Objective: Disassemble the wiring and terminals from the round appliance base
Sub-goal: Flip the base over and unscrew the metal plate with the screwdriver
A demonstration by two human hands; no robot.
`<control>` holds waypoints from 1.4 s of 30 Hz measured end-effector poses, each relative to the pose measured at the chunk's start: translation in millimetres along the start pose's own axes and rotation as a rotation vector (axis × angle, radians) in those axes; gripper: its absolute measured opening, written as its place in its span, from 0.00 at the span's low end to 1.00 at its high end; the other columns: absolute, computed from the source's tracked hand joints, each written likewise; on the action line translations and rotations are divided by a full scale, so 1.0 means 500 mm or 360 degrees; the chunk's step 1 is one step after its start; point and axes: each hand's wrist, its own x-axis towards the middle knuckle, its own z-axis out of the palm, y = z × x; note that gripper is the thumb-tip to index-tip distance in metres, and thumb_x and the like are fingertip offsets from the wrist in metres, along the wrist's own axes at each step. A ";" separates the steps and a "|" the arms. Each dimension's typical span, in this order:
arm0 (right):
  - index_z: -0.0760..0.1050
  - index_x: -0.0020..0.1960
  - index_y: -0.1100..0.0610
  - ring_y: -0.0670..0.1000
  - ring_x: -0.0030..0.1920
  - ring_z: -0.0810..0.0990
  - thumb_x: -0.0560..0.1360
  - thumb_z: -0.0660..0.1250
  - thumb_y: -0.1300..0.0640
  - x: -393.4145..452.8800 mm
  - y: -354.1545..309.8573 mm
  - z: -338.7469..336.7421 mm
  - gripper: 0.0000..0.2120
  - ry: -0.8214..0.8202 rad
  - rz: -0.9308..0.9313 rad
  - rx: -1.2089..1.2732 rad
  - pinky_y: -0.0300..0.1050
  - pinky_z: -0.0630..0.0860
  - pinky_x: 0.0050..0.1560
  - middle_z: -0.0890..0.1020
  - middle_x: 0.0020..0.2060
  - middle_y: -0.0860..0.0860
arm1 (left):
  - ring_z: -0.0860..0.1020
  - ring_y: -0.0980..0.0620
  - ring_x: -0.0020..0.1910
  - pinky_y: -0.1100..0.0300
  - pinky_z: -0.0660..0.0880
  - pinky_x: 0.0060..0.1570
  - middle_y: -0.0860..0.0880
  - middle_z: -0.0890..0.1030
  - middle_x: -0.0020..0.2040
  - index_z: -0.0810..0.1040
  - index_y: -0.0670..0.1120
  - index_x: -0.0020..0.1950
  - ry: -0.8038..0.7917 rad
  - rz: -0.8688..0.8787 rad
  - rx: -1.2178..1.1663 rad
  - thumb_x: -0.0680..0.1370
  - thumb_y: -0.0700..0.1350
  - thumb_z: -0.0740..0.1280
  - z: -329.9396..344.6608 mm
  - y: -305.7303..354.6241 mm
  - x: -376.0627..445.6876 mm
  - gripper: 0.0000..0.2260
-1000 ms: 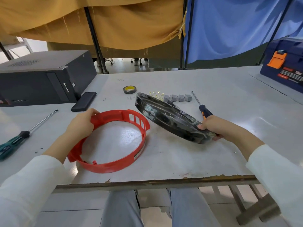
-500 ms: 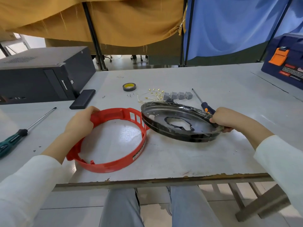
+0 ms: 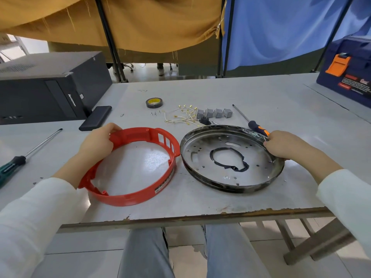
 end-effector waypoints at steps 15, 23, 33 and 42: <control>0.69 0.37 0.57 0.52 0.26 0.79 0.77 0.57 0.53 -0.023 0.006 -0.015 0.12 -0.0142 0.0013 -0.0205 0.42 0.72 0.37 0.78 0.20 0.50 | 0.71 0.42 0.65 0.49 0.68 0.62 0.43 0.74 0.66 0.70 0.46 0.68 0.0018 0.0048 0.0035 0.79 0.37 0.57 0.020 0.062 0.005 0.18; 0.69 0.40 0.55 0.55 0.41 0.72 0.79 0.59 0.50 0.036 -0.118 -0.058 0.12 0.0373 -0.0276 -0.0232 0.43 0.64 0.36 0.72 0.36 0.51 | 0.63 0.47 0.71 0.55 0.56 0.71 0.45 0.68 0.69 0.66 0.47 0.72 -0.0223 0.0553 -0.0249 0.79 0.54 0.60 0.092 0.276 -0.052 0.22; 0.72 0.36 0.59 0.51 0.32 0.77 0.70 0.70 0.61 0.201 -0.235 -0.025 0.07 -0.0279 -0.0351 0.0009 0.37 0.69 0.29 0.78 0.32 0.52 | 0.49 0.42 0.75 0.43 0.35 0.70 0.51 0.65 0.72 0.69 0.57 0.68 -0.0430 0.0513 0.0107 0.75 0.40 0.61 0.177 0.343 -0.044 0.23; 0.79 0.37 0.49 0.52 0.48 0.79 0.70 0.72 0.62 0.229 -0.206 -0.019 0.09 -0.0068 -0.0551 -0.0114 0.47 0.76 0.50 0.81 0.41 0.47 | 0.51 0.44 0.74 0.44 0.34 0.70 0.53 0.68 0.70 0.73 0.58 0.63 -0.0414 0.0474 0.0070 0.73 0.37 0.61 0.177 0.344 -0.048 0.23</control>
